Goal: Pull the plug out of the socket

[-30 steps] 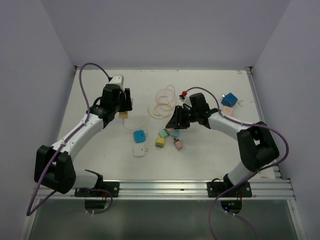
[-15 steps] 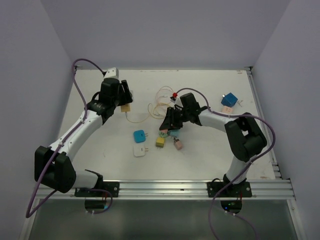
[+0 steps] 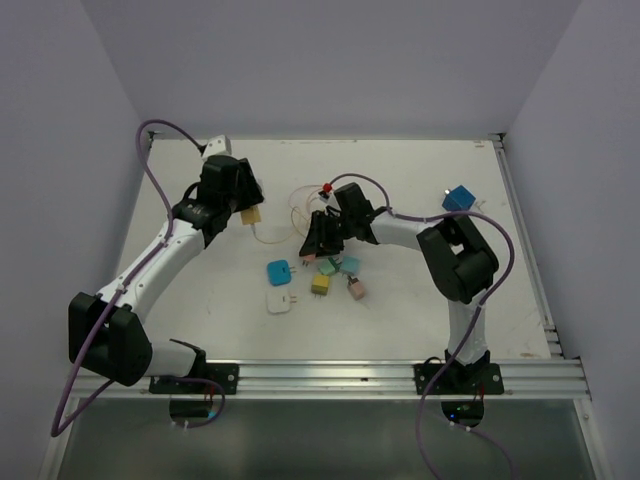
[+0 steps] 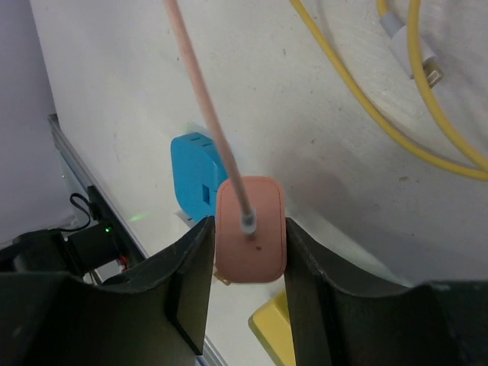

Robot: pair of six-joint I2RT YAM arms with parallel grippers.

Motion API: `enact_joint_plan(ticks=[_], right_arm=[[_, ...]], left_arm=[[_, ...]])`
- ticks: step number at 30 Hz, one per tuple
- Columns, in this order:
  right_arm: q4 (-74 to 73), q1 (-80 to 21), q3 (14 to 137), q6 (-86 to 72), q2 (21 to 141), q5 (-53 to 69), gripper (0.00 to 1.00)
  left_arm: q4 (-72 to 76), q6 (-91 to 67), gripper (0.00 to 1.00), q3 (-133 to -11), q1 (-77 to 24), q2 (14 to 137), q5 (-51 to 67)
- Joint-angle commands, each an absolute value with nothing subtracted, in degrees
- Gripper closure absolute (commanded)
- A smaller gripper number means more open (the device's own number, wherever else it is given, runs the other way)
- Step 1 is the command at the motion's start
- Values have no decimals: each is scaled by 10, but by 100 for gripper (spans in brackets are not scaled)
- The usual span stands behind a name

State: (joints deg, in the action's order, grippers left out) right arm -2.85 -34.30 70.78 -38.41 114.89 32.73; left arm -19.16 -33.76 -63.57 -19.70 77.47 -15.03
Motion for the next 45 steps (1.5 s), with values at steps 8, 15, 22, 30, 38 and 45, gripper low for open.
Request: enact_joint_plan(ticks=[8,15,22,30,38,45], right_arm=[[-76,-340,715,-331,1103,264,38],[-145,-323,706,-285,1016,157,34],[-124,-323,698,-249,917,153,29],[3,-334,724,-316,910,286,25],[88,-366,780,-361,983,295,23],[100,-384,807,-379,1035,302,25]], left_arm=[[-161,-375,100,-660,-204,759,-135],[-163,-379,100,-664,-207,754,-134],[-156,-390,100,-668,-209,754,-128],[-151,-424,100,-680,-219,755,-120],[-132,-461,100,-685,-237,749,-106],[-118,-483,100,-679,-244,736,-114]])
